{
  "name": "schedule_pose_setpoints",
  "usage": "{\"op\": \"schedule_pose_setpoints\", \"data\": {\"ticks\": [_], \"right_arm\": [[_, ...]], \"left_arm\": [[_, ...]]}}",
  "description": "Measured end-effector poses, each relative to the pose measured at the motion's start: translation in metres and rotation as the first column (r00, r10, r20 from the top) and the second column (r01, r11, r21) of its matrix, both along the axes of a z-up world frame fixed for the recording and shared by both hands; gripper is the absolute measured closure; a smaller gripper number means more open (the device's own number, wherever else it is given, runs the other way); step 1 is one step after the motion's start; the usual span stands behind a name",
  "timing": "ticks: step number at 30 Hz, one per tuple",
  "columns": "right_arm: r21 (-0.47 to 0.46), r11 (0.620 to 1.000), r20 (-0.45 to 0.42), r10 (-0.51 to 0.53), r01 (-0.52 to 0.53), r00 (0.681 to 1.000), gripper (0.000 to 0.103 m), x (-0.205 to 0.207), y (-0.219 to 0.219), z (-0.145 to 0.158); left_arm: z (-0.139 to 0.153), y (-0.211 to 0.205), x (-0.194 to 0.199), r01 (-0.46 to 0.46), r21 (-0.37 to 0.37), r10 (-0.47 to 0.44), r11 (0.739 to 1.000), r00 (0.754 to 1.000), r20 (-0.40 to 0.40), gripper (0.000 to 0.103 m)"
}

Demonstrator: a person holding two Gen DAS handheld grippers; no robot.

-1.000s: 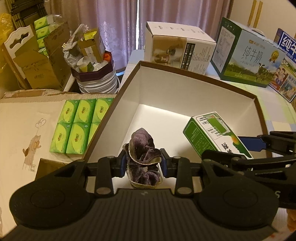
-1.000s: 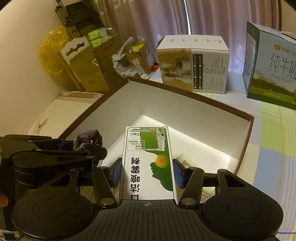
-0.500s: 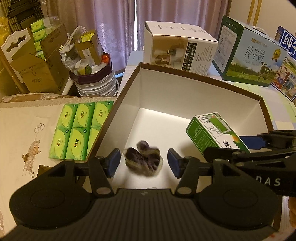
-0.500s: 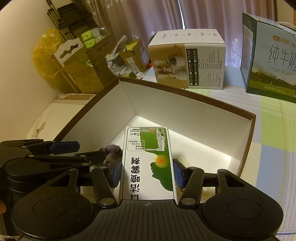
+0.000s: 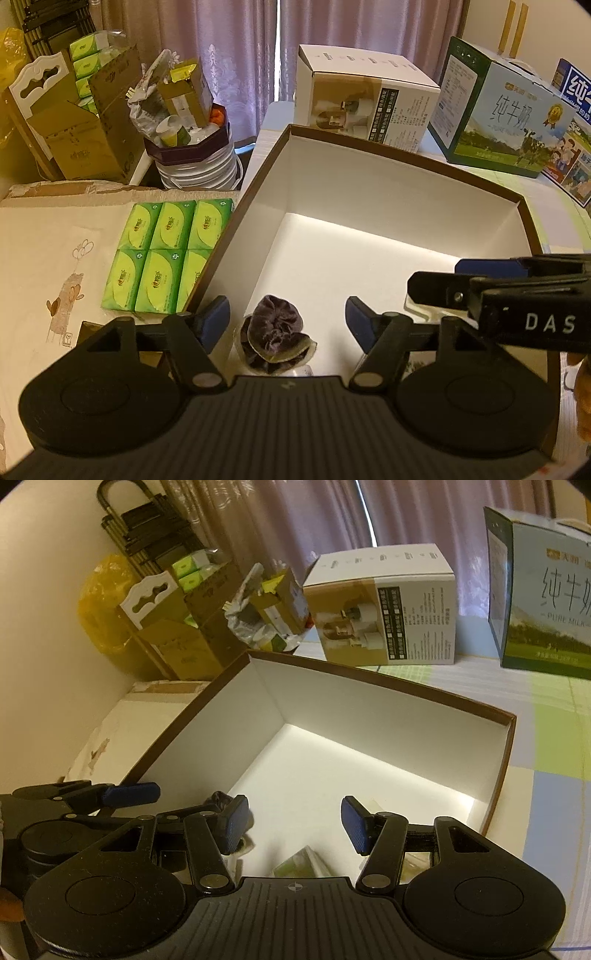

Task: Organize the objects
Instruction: 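Lower the green-white box into the brown box and open the right gripper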

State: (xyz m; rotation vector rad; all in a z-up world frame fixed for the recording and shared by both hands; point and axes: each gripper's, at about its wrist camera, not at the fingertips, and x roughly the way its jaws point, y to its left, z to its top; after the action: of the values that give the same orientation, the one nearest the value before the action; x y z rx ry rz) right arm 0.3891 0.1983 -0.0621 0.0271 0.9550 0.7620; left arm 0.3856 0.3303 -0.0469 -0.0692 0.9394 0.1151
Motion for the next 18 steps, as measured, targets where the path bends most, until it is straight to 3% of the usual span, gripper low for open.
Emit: {"op": "schedule_pose_setpoints", "data": {"ticks": [18], "right_arm": [[0.022,1.000,0.060,0.004,-0.005,0.998,0.046,-0.041,-0.041,0.029]], "left_arm": [[0.023,-0.004,-0.046,-0.036,-0.036,0.038,0.999,0.999,0.037,0.019]]}}
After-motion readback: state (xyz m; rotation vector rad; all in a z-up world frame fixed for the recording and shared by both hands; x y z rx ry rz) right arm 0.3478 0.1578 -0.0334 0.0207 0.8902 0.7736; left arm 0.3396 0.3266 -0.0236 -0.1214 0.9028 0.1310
